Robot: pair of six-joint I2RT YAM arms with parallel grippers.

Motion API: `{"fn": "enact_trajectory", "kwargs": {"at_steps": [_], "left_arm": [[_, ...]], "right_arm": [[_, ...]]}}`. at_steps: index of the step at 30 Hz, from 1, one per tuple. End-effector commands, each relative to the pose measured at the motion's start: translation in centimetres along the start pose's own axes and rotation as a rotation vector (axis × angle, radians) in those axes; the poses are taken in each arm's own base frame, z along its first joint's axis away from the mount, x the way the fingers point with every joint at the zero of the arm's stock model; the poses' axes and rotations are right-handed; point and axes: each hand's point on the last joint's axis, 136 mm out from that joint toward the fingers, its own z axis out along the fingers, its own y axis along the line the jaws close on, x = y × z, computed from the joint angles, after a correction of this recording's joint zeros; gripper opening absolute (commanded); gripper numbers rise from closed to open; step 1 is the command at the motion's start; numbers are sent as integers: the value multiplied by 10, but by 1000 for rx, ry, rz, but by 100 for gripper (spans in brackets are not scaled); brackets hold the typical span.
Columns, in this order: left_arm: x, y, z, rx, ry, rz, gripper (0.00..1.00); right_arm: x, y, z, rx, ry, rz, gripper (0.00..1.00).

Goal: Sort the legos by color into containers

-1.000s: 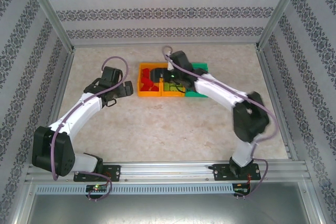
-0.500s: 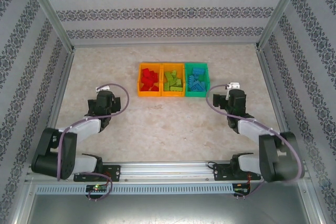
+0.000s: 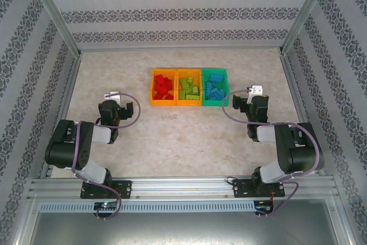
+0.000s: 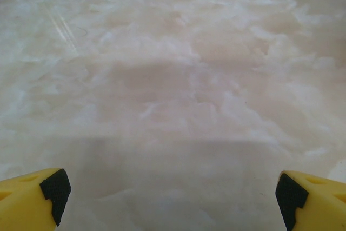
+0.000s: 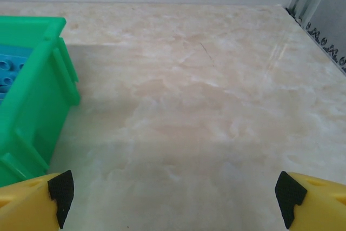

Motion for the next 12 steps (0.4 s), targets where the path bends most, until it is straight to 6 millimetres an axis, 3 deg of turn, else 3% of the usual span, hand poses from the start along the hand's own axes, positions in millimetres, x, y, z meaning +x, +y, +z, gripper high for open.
{"fn": "enact_trajectory", "kwargs": {"at_steps": [1, 12], "left_arm": [[-29, -3, 2, 36, -95, -8, 99], [-30, -3, 2, 39, -95, -8, 99]], "right_arm": [[-15, 3, -1, -23, -59, 13, 98], [-14, 2, -1, -19, -59, 13, 98]]}}
